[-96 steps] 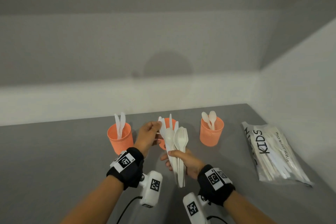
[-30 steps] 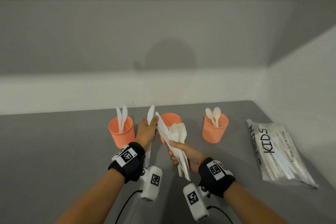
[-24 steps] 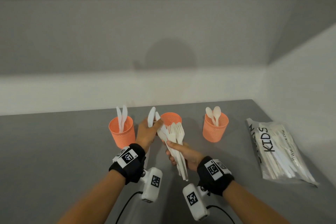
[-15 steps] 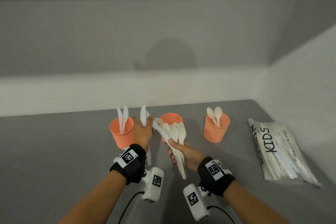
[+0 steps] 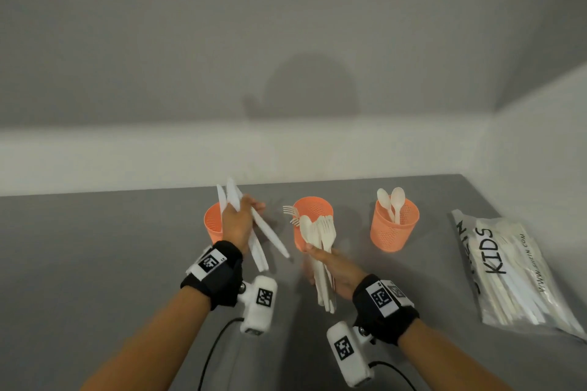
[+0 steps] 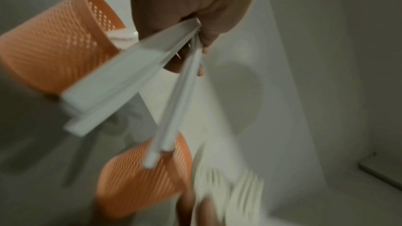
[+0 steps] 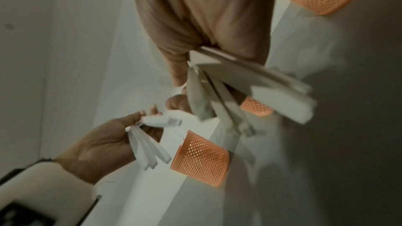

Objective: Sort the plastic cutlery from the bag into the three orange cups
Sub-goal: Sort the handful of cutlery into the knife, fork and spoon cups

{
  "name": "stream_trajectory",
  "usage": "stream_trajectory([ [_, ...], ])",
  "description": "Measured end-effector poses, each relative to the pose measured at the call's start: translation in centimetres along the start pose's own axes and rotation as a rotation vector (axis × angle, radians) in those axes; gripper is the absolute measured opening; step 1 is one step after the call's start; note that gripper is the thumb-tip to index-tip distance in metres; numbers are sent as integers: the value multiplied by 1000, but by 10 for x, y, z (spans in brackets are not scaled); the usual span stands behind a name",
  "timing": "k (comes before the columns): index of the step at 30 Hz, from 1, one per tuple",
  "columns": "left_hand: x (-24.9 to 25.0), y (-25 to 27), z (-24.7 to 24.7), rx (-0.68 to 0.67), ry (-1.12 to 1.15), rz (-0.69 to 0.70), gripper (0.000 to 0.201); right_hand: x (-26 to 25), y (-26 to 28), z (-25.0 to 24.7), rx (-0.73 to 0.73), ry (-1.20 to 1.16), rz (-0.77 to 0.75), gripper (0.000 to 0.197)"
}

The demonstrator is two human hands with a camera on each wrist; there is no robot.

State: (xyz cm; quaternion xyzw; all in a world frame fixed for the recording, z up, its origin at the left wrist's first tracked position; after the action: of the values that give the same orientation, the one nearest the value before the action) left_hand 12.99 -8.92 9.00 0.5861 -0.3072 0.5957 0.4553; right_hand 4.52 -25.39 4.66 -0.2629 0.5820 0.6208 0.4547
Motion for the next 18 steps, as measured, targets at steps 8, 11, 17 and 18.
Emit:
stream_trajectory([
  [8,80,-68,-13,257,64,326,37,-5,-7,0,37,5,24,15],
  [11,77,-88,-8,282,-7,368,44,-8,-9,0,45,-4,14,17],
  [17,17,-101,-10,221,-197,302,46,-14,-10,-5,44,-16,10,18],
  [18,8,-100,-12,197,-227,289,44,-13,-11,-6,52,-9,14,17],
])
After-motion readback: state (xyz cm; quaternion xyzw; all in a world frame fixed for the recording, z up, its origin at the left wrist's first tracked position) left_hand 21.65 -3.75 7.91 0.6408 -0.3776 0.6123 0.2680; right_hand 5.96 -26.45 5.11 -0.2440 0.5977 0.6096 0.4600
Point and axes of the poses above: each hand's wrist, its own y-axis away from the middle knuckle, its own z-axis out of the palm, x = y × z, the point moved 3 cm from there along -y, towards the middle knuckle, and after that the axes turned 13 degrees about x, right-handed, at the moved point
